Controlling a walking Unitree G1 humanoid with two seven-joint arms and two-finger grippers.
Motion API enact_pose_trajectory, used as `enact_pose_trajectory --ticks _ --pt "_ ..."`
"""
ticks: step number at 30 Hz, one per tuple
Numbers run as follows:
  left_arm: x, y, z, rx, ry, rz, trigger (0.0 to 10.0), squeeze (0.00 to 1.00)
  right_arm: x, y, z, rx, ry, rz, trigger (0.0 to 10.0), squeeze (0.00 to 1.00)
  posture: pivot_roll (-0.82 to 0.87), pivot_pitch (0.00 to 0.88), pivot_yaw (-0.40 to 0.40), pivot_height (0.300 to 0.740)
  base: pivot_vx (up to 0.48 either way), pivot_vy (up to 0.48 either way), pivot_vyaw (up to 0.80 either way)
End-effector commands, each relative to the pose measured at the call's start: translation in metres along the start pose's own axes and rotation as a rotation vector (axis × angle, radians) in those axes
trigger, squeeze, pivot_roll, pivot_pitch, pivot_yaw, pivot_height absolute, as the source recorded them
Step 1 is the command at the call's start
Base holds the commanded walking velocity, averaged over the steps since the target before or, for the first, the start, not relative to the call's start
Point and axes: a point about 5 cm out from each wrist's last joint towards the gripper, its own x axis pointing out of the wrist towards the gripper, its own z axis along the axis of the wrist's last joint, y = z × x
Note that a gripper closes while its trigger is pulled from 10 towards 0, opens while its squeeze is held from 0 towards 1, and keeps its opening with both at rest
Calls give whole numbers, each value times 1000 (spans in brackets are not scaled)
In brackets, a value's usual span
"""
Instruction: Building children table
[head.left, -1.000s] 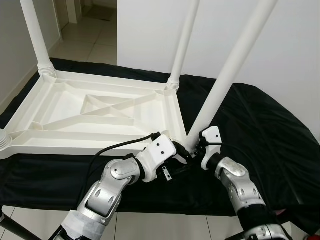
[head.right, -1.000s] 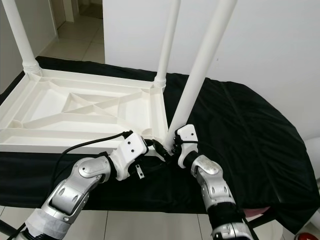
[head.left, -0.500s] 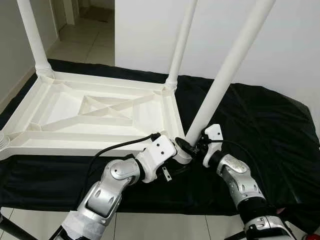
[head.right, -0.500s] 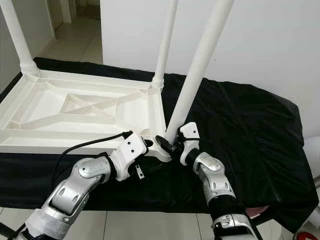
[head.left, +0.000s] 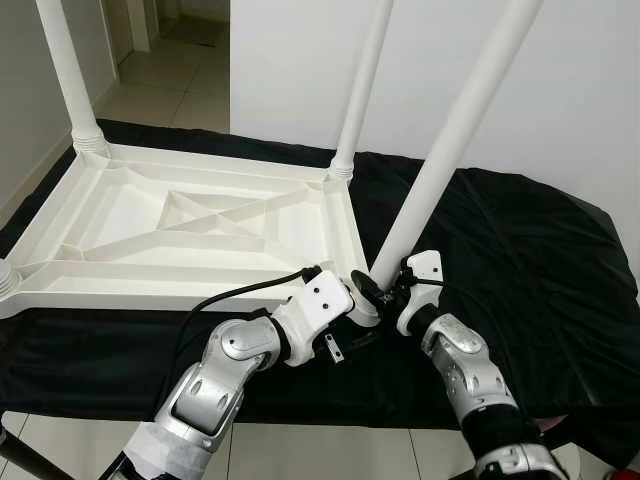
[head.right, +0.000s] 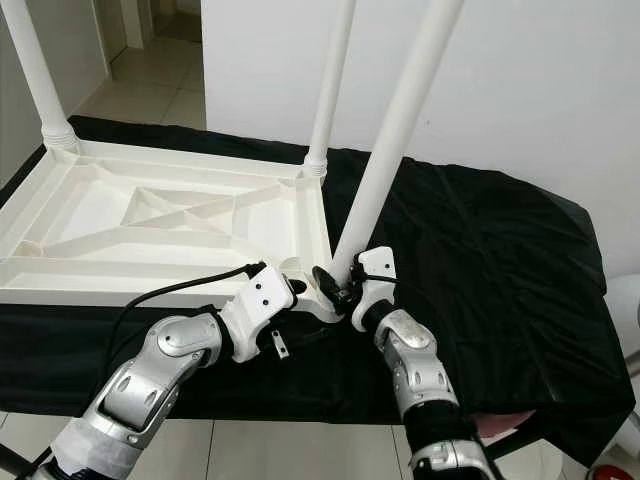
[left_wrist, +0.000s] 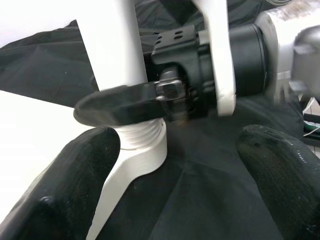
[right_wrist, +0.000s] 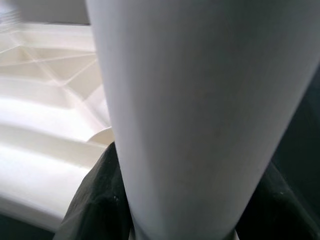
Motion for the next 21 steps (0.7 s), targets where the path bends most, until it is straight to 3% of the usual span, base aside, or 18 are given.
enact_pose_trajectory --ticks 1,8,17,18,19,20,21 --pt "2 -1 4 9 -16 24 10000 0 -7 -9 -16 13 97 -148 10000 0 3 0 -139 740 0 0 0" --pt "4 -1 5 14 -19 17 10000 0 -16 -1 -15 47 88 -400 10000 0 -1 0 -139 740 0 0 0" --pt "4 -3 5 10 -20 9 10000 0 -21 15 -8 57 70 -407 10000 0 0 0 -138 740 0 0 0" --pt "4 -3 4 10 -19 8 10000 0 -21 17 -7 61 65 -399 10000 200 -2 0 -139 740 0 0 0" --pt "4 -3 4 10 -19 8 10000 0 -21 17 -7 61 65 -399 10000 200 -2 0 -139 740 0 0 0" --pt "4 -3 4 10 -19 7 10000 0 -21 19 -6 69 59 -391 10000 1000 -2 0 -139 740 0 0 0" --pt "4 -3 4 10 -19 6 10000 0 -21 20 -6 72 55 -384 10000 1000 -2 0 -139 740 0 0 0"
